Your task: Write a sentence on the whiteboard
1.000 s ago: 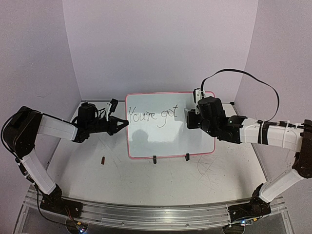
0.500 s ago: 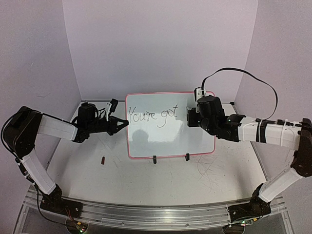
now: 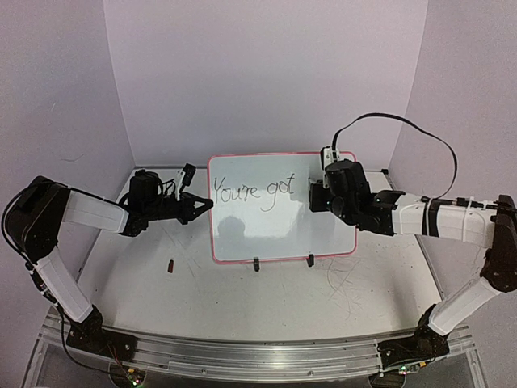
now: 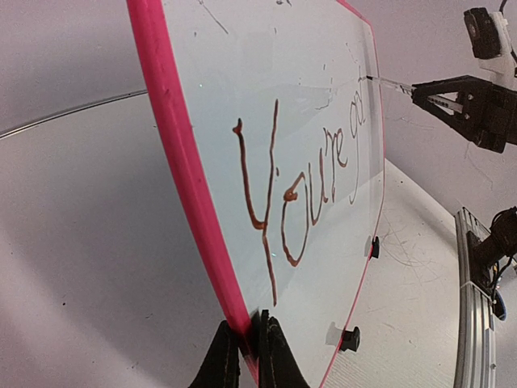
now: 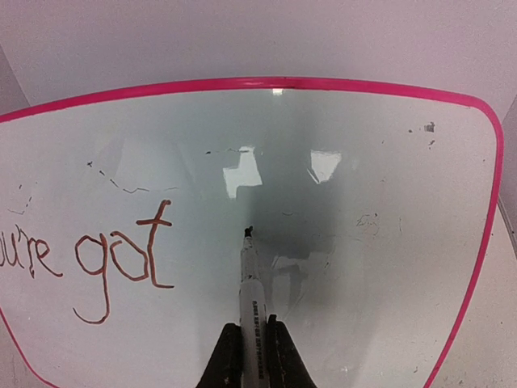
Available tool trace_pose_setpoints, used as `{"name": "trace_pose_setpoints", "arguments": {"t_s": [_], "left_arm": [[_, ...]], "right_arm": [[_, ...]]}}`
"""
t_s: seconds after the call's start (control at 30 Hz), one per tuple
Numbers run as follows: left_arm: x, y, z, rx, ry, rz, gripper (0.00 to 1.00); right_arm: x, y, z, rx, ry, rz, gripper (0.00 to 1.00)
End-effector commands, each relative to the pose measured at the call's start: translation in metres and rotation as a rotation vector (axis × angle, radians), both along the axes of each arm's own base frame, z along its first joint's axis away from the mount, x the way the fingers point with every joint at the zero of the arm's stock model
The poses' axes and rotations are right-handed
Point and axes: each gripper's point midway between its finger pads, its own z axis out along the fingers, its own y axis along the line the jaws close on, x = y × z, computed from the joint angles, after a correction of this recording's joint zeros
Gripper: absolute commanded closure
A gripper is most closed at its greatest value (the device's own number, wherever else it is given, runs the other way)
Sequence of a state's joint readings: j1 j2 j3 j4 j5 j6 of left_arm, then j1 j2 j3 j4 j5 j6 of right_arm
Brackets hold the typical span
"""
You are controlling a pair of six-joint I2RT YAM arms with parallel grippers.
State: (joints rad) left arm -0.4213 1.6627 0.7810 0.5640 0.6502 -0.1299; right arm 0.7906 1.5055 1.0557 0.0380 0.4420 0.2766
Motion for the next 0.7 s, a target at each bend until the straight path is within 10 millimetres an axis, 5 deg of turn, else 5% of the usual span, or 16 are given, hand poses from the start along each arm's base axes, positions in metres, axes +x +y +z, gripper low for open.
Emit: {"name": "trace_pose_setpoints", "arguments": {"t_s": [0.0, 0.67], "left_arm": [[0.000, -0.008, -0.017, 0.090, -0.022, -0.003, 1.00], [-0.001, -0.008, -0.016, 0.091, -0.023, -0.002, 1.00]], "right_arm": [[0.005, 0.002, 0.006, 0.039, -0.009, -0.015, 1.00], [-0.011, 0.002, -0.018, 0.070, 0.068, 0.001, 1.00]]}}
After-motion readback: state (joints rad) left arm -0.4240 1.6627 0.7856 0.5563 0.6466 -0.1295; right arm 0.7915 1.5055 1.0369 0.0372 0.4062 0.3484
